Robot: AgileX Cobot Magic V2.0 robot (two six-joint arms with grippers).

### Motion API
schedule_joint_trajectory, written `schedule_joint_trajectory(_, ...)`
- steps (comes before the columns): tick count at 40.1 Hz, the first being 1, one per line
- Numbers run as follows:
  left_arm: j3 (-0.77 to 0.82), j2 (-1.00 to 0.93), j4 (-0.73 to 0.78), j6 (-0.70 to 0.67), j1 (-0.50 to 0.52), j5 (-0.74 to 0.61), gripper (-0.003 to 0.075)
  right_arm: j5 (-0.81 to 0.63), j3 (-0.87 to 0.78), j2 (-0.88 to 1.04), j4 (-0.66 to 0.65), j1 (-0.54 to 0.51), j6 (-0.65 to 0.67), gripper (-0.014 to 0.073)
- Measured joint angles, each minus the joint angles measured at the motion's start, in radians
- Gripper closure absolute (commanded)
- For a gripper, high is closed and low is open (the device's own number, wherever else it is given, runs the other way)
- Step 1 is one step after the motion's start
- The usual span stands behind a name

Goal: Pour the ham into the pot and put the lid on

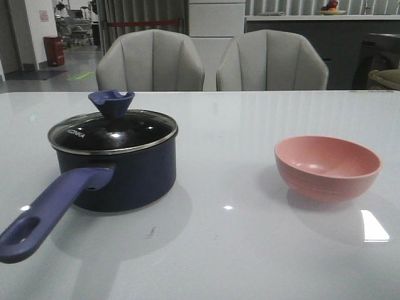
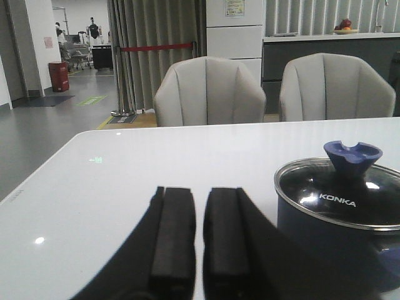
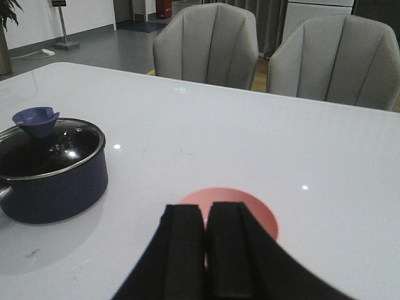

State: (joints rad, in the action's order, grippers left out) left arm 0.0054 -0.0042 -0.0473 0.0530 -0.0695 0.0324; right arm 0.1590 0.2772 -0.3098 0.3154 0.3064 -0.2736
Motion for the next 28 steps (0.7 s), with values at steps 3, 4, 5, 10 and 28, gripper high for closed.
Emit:
schedule_joint_trajectory(3,0.0,0.0,0.0,0.0,0.0,0.0,0.0589,-0.002,-0.005,0.01,0.0,0.0,0.0,0.0435)
schedule_joint_trajectory(4,0.0,0.0,0.0,0.0,0.0,0.0,0.0589,-0.002,-0.009,0.018,-0.011,0.0,0.0,0.0435)
schedule_joint_trajectory(5,0.0,0.0,0.0,0.0,0.0,0.0,0.0589,-0.002,-0.011,0.025,-0.021,0.0,0.0,0.0435)
schedule_joint_trajectory(10,0.0,0.0,0.0,0.0,0.0,0.0,0.0589,-0.002,-0.021,0.083,-0.107,-0.02,0.035,0.0435)
schedule_joint_trajectory(28,0.0,0.0,0.0,0.0,0.0,0.0,0.0589,-0.05,-0.237,0.311,-0.34,-0.211,0.338,0.0435)
